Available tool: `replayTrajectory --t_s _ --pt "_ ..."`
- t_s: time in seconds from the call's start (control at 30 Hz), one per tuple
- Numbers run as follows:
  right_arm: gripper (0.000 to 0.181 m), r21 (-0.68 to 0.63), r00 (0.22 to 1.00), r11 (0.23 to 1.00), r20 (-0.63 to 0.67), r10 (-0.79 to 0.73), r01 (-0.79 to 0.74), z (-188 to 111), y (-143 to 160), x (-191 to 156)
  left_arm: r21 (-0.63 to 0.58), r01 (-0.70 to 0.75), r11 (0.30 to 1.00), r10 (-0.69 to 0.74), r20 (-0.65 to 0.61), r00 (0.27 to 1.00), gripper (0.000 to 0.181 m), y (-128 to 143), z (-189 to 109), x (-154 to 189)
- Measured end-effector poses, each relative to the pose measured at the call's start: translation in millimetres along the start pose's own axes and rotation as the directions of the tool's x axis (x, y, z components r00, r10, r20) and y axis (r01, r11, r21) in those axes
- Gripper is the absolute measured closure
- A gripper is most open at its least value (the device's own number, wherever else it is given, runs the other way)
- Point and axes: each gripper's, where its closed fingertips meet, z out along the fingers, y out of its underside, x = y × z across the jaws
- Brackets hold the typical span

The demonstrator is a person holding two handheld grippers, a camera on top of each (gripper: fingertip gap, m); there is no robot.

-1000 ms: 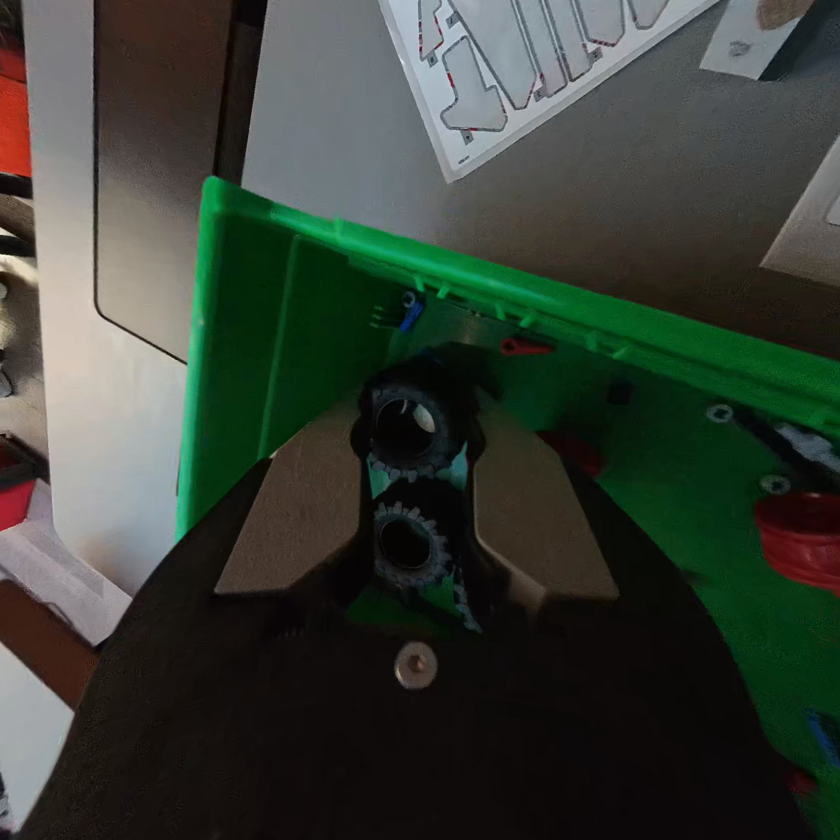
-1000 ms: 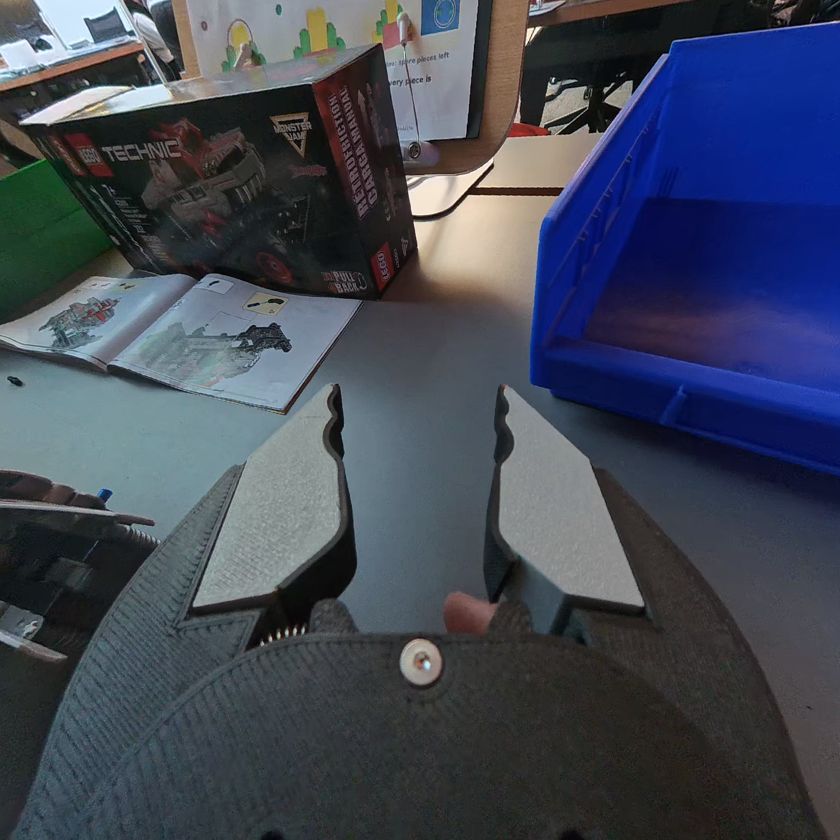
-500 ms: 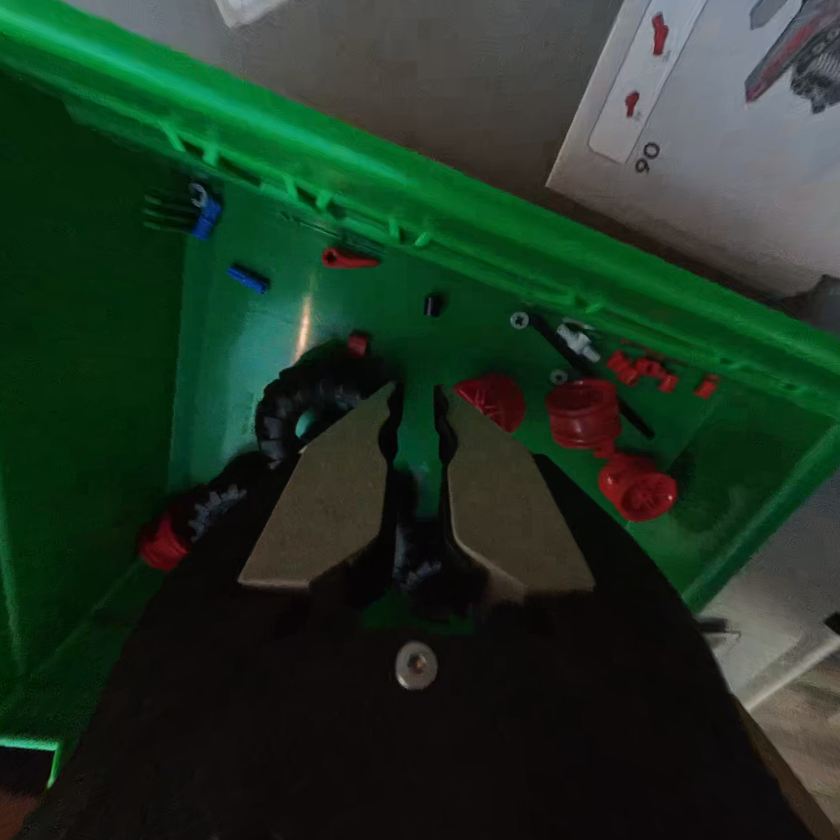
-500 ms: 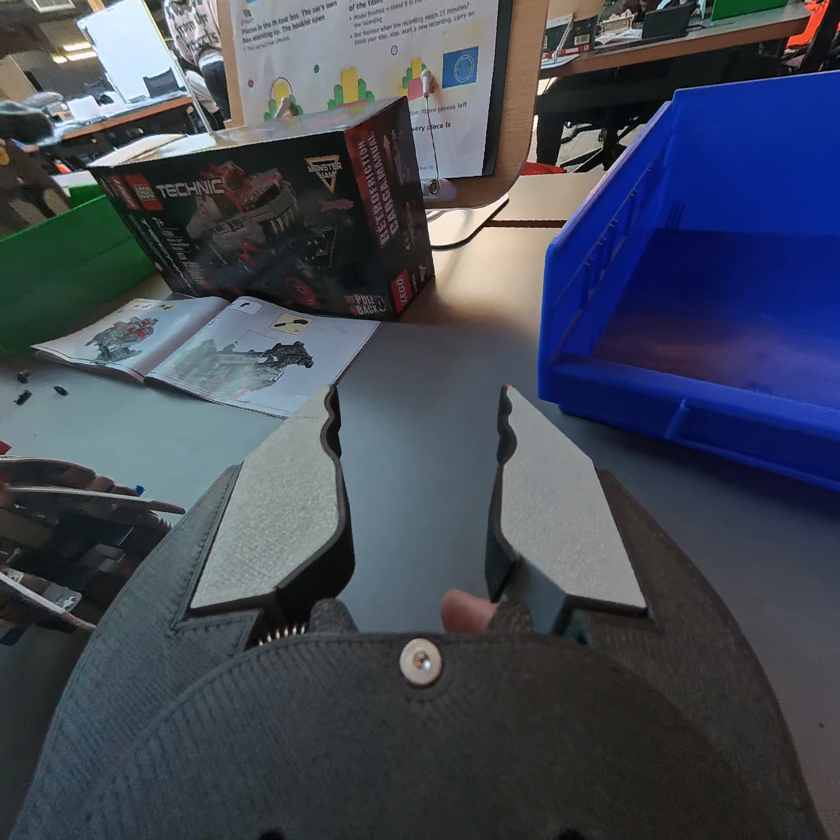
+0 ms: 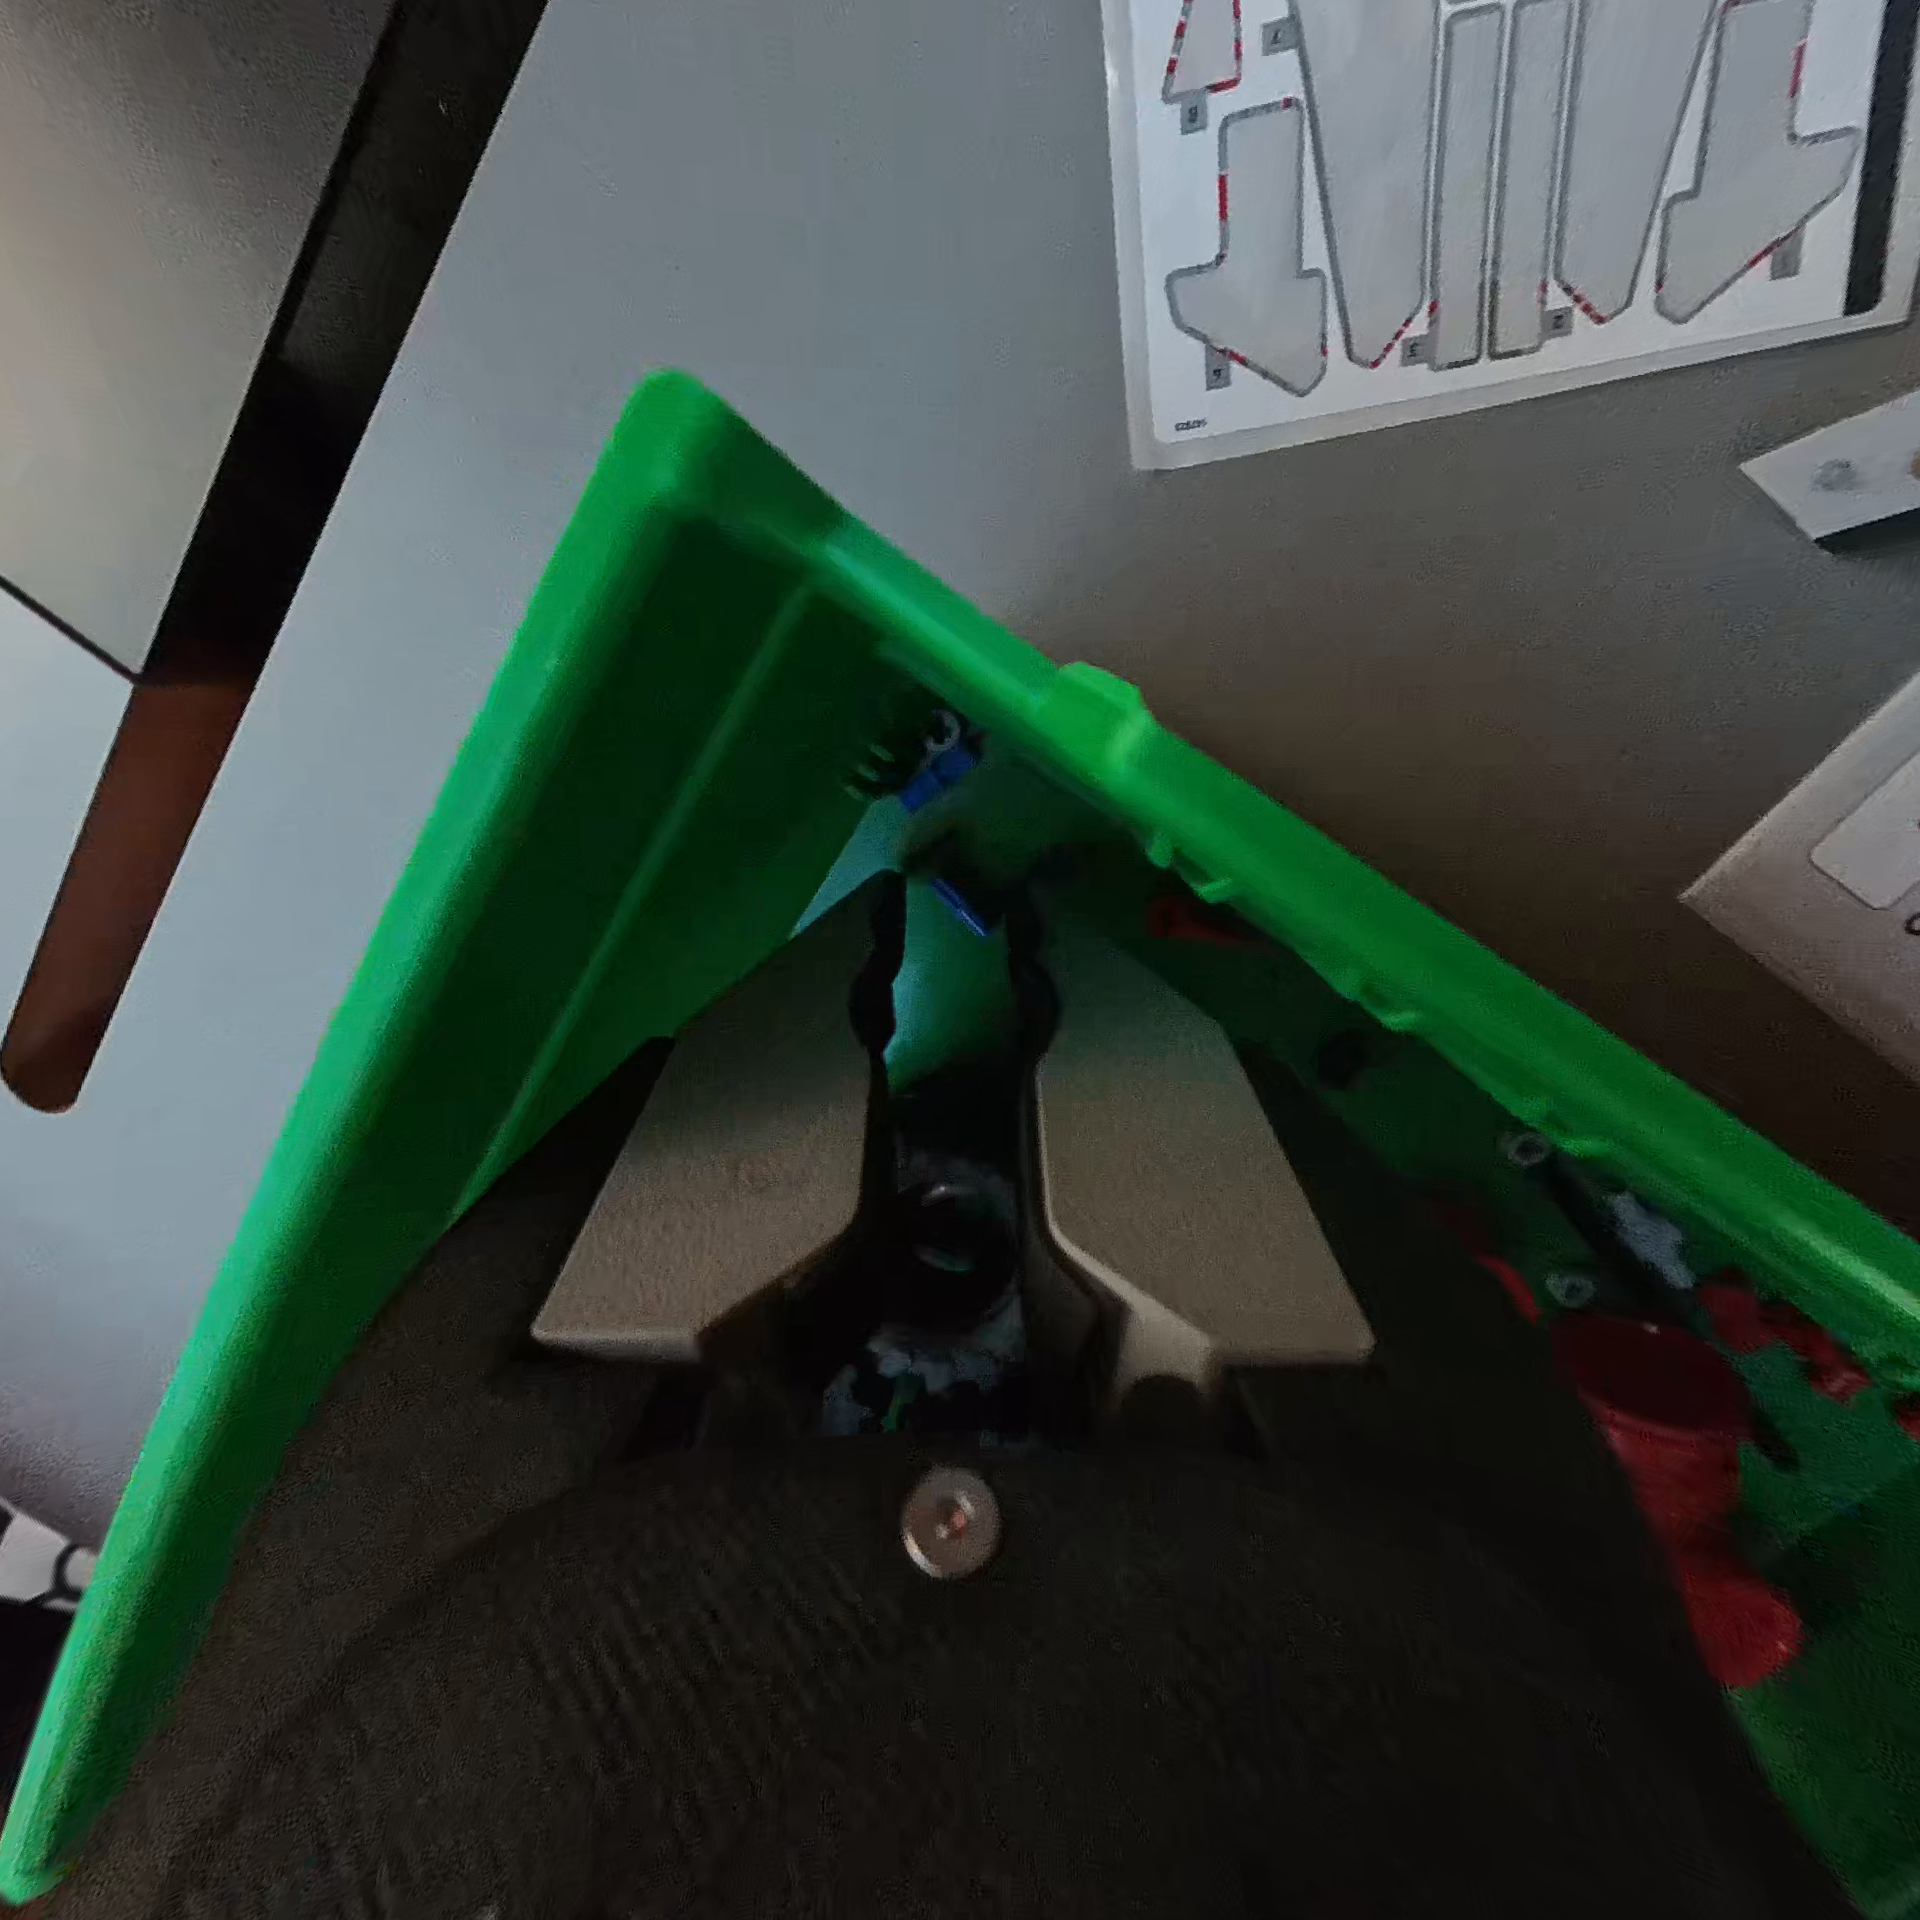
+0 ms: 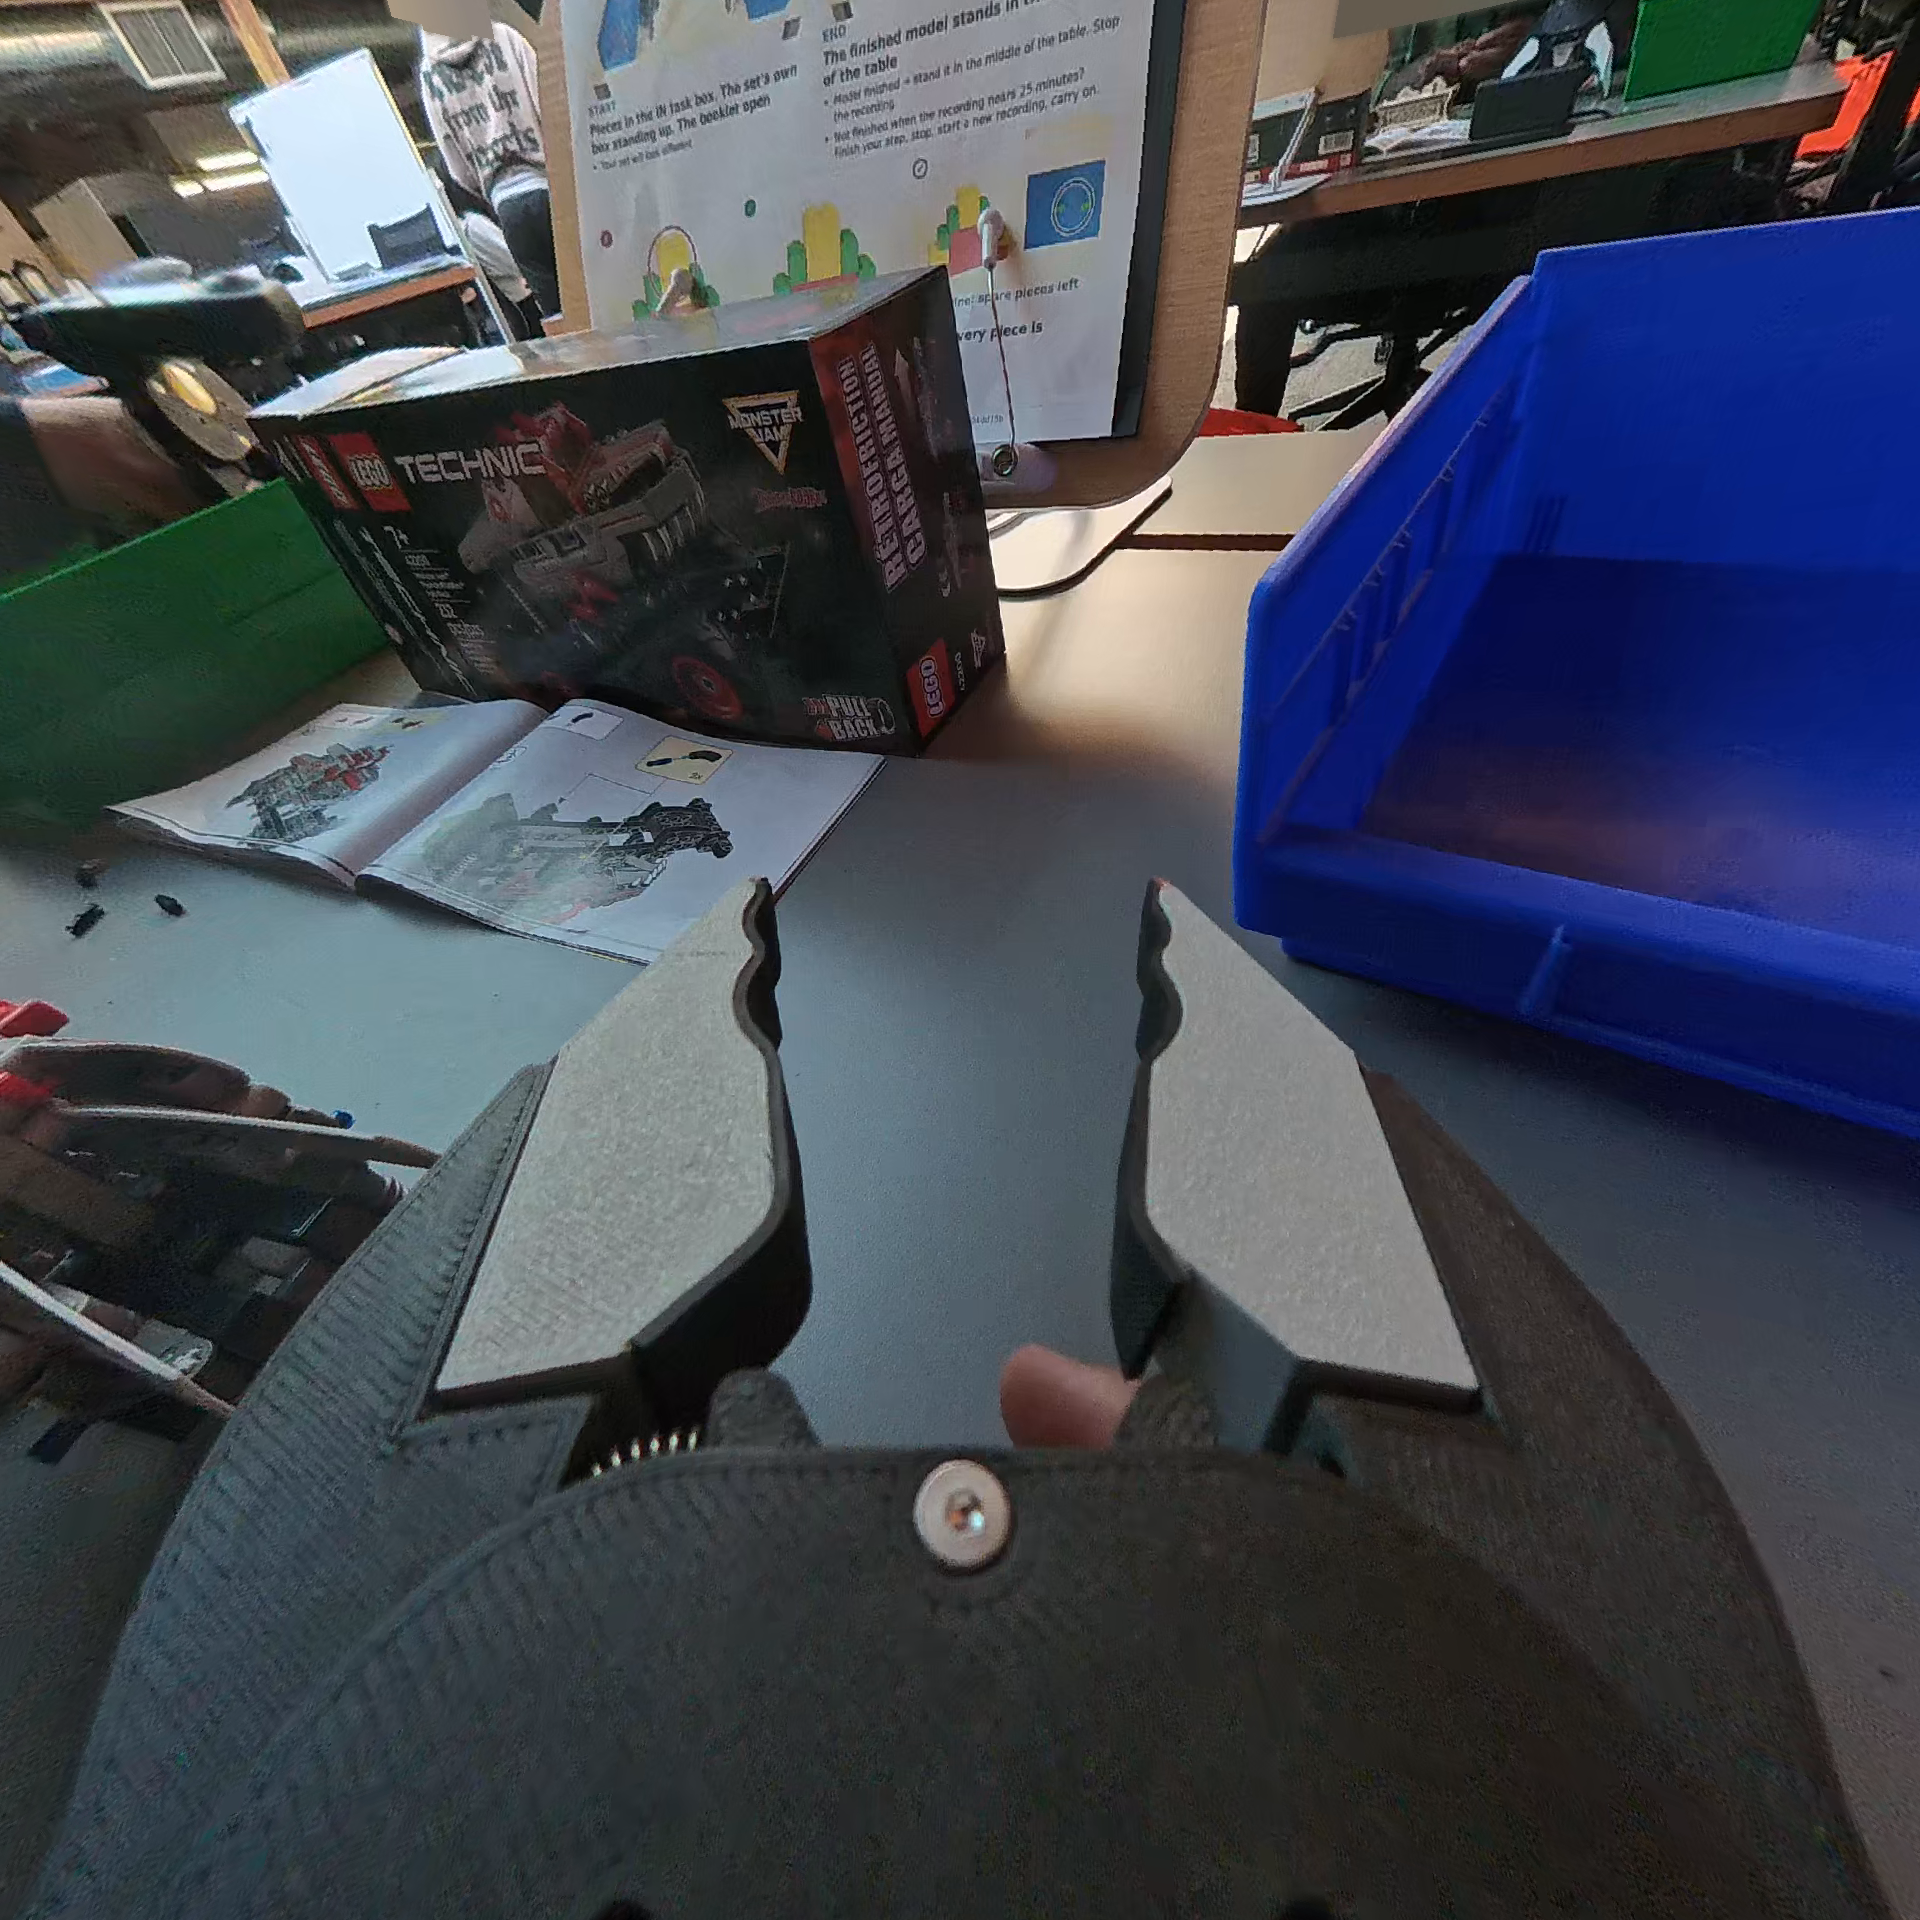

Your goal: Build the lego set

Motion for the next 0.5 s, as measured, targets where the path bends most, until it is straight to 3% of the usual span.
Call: replayTrajectory --t_s 0.17,0.5 --pt "0.114 0.003 1.0 1.0 0.003 0.004 -0.004 -0.3 -0.4 0.0 -0.03 0.004 1.0 -0.004 -0.011 1.0 0.178 6.9 1.4 1.6" --pt "0.115 0.033 1.0 0.999 0.019 0.005 -0.005 -3.1 -4.0 -2.1 -0.017 -0.041 0.999 0.041 -0.032 0.999 0.179 13.1 -6.9 11.4"
